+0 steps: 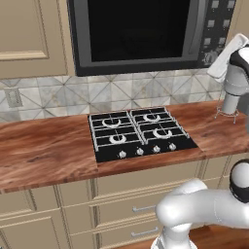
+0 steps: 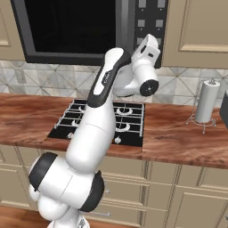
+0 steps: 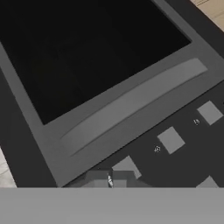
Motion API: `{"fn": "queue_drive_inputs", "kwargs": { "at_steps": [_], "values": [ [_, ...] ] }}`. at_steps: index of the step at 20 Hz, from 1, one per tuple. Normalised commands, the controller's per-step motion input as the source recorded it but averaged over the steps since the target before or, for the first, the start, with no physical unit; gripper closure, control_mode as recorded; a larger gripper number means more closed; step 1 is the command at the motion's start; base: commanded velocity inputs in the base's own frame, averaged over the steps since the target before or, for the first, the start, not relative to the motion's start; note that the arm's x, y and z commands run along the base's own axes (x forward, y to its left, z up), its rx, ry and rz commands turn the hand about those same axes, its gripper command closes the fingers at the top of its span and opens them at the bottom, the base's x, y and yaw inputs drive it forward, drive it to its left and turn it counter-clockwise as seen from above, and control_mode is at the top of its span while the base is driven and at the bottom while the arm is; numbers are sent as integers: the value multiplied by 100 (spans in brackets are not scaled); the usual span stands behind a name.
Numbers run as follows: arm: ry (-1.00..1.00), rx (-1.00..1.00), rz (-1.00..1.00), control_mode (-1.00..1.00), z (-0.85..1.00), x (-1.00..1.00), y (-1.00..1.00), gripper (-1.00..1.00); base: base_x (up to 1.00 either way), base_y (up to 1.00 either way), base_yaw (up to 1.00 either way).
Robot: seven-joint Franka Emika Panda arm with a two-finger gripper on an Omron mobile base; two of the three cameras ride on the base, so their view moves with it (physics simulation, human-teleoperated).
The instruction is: Pick the broccoli from the sink and place it in the bowl. Then pick the bowl and place it in the microwave. Then close the microwave door and press the start button.
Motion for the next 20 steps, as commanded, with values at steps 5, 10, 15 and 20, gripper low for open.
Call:
{"fn": "queue_drive_inputs", "kwargs": {
  "at_steps": [5, 10, 15, 20],
  "values": [
    [0, 0, -4, -100, 19, 37, 0, 100, 0, 0, 0],
    [0, 0, 0, -100, 0, 41, 0, 100, 0, 0, 0],
    [0, 0, 0, -100, -6, 37, -22, 100, 0, 0, 0],
    [0, 0, 0, -100, 0, 42, -16, 100, 0, 0, 0]
  ]
}}
